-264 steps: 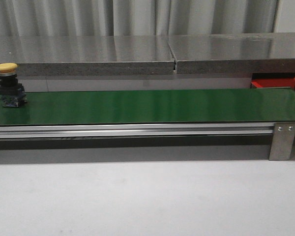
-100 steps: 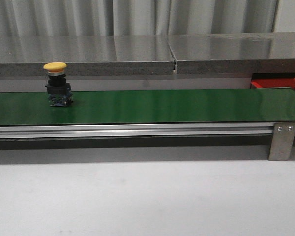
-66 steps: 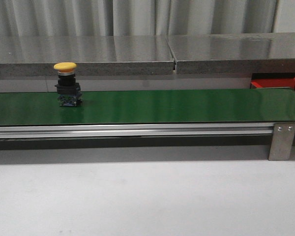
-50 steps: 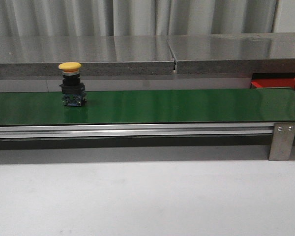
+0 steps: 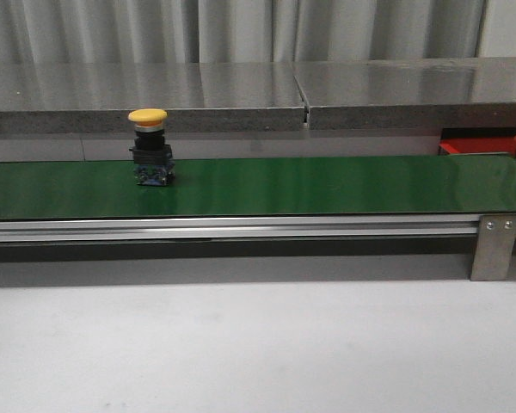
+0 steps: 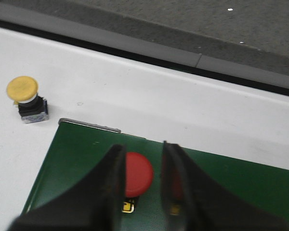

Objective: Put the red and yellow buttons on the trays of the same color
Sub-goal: 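Lower the red button onto the belt and open the left gripper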

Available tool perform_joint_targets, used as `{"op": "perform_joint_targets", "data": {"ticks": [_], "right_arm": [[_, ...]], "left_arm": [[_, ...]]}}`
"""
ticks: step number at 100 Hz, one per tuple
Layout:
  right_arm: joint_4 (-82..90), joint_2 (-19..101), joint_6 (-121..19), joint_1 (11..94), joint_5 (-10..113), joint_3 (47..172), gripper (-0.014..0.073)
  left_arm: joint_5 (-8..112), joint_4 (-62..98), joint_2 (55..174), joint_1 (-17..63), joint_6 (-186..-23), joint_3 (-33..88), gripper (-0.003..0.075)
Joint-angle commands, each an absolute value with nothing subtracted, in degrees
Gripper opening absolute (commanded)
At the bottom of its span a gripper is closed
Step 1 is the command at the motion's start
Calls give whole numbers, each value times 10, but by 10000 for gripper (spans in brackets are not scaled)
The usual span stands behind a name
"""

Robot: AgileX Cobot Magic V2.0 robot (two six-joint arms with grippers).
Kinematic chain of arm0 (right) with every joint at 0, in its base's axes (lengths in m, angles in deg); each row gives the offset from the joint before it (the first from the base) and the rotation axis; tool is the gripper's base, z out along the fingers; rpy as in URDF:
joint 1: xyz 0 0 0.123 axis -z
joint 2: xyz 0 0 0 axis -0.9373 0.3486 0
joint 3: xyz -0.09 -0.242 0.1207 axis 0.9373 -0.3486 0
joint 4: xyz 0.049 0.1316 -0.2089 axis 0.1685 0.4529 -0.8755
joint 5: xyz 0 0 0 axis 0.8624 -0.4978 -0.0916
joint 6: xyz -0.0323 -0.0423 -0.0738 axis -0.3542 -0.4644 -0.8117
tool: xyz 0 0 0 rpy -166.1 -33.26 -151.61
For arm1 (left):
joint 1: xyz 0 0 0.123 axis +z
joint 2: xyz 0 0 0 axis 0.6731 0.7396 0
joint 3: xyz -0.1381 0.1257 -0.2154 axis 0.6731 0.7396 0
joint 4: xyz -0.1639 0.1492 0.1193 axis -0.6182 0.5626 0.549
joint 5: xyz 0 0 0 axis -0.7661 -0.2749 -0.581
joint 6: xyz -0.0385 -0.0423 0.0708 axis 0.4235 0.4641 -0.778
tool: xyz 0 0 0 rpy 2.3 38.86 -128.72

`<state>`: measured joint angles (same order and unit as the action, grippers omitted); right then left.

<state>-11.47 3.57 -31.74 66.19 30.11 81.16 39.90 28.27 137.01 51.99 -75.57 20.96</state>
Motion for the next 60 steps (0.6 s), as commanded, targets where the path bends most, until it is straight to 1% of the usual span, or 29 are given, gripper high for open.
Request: {"op": "perform_joint_targets", "data": {"ticks": [1,17,43,60], "right_arm": [[-120,39,-322,663,341,826,-68],[-120,39,-322,663,341,826,-68],[-120,39,-322,663,342,826,-68],[-120,39,-322,663,345,826,-68]], "left_arm": [[426,299,1316,497,-763,212,-16],[424,334,1248,453,-763,264,-19],[422,335,1124,379,-763,355,-19],[422,325,1040,344,-763,411,-19]]}}
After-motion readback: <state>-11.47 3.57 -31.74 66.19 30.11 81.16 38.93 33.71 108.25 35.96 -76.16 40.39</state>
